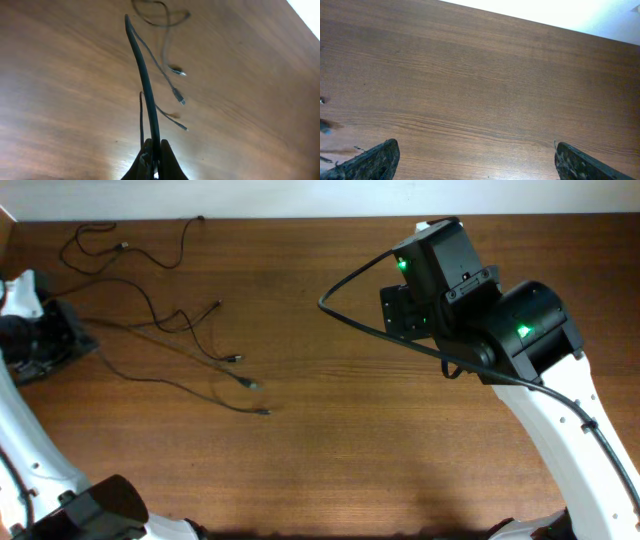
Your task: Untangle cables
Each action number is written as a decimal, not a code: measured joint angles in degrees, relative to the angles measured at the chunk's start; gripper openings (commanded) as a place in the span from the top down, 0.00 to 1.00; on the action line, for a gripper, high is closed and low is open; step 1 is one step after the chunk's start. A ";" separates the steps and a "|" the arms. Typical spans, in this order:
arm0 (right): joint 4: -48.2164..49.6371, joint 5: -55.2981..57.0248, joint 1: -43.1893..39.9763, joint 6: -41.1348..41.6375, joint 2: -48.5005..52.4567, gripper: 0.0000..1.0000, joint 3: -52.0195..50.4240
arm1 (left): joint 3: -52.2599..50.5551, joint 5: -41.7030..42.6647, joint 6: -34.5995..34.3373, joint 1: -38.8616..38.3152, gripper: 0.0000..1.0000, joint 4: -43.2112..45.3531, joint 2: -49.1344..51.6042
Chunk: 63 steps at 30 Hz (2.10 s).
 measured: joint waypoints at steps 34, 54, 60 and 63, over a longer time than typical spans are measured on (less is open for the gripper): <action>-0.02 0.22 0.00 0.02 0.07 0.02 0.00 | -0.20 -35.58 -17.07 4.81 0.50 22.64 19.89; -0.04 0.22 0.00 0.02 0.07 0.02 0.00 | -0.48 -35.12 -2.89 10.91 0.43 45.99 33.46; -0.04 0.24 0.00 0.02 0.07 0.01 0.00 | -0.46 -19.78 5.14 12.48 0.33 47.91 35.23; -0.04 0.24 0.00 0.04 0.07 0.02 0.00 | -0.46 -15.15 6.73 12.52 0.22 48.00 36.81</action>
